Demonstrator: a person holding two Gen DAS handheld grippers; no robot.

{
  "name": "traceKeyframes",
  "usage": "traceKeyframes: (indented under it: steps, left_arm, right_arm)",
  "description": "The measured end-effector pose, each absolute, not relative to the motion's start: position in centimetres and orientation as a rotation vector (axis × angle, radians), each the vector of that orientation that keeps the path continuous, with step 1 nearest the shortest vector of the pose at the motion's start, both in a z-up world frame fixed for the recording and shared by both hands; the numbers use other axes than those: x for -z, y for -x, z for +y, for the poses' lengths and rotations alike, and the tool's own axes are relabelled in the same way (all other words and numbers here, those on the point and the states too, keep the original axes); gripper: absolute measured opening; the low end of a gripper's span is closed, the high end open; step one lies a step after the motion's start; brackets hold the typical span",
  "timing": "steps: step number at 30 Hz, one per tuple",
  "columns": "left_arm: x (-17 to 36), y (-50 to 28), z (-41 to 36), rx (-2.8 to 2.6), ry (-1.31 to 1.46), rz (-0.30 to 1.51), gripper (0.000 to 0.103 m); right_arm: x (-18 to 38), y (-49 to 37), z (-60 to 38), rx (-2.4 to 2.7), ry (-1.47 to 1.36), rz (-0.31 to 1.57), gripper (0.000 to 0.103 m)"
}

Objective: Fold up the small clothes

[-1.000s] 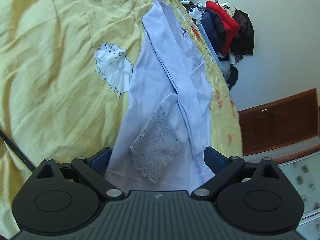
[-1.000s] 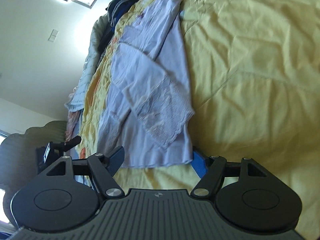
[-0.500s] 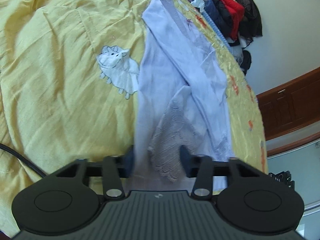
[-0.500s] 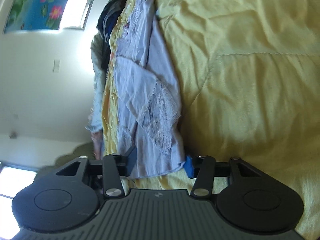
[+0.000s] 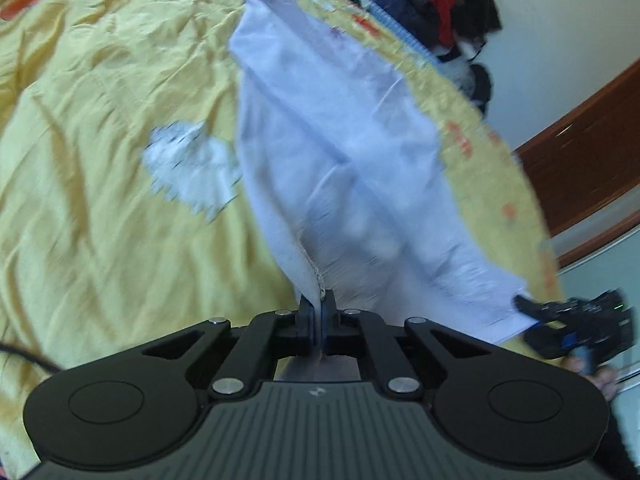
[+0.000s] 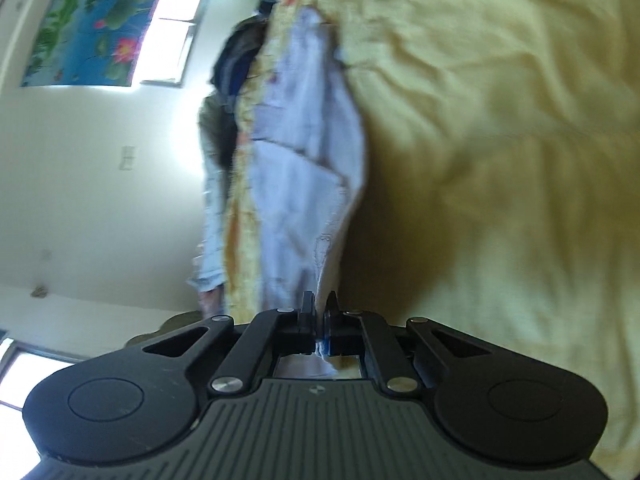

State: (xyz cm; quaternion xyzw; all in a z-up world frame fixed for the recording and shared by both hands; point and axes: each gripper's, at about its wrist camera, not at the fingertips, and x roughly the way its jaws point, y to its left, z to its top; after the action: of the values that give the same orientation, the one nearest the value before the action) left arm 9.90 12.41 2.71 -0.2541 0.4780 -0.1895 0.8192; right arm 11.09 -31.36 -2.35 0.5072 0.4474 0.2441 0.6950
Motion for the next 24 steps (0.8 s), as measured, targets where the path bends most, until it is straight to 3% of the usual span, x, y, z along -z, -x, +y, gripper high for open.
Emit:
traceKeyframes:
  steps: [6, 11, 15, 19, 21, 24]
  left_arm:
    - [-7.5, -16.6, 16.1, 0.493, 0.795, 0.854, 0.003]
    - [-7.7, -29.3, 17.3, 0.433, 0.840, 0.817, 0.003]
    - [-4.5, -40.8, 16.8, 0.318, 0.792, 0.896, 0.003]
    - [-0.8, -45.9, 17.7, 0.246, 0.926, 1.019, 0.006]
    - [-1.4, -45.8, 18.3, 0.307, 0.944, 0.983, 0.015]
    - [-3.4, -44.8, 19.6, 0.348, 0.920, 0.903, 0.051]
  right_arm:
    - [-2.2, -17.2, -31.5, -0.652, -1.184, 0.914, 0.008]
    - [-4.3, -29.6, -32.6, -0.673, -1.226, 0.783, 0.008]
    - [-1.2, -42.2, -32.5, -0.541, -1.255, 0.837, 0.009]
    - [4.8, -50.6, -31.7, -0.315, -1.263, 1.009, 0.025]
    - [5.8, -51.7, -31.7, -0.332, -1.276, 0.985, 0.032]
    - [5.7, -51.9, -32.1, -0.392, -1.270, 0.930, 0.041]
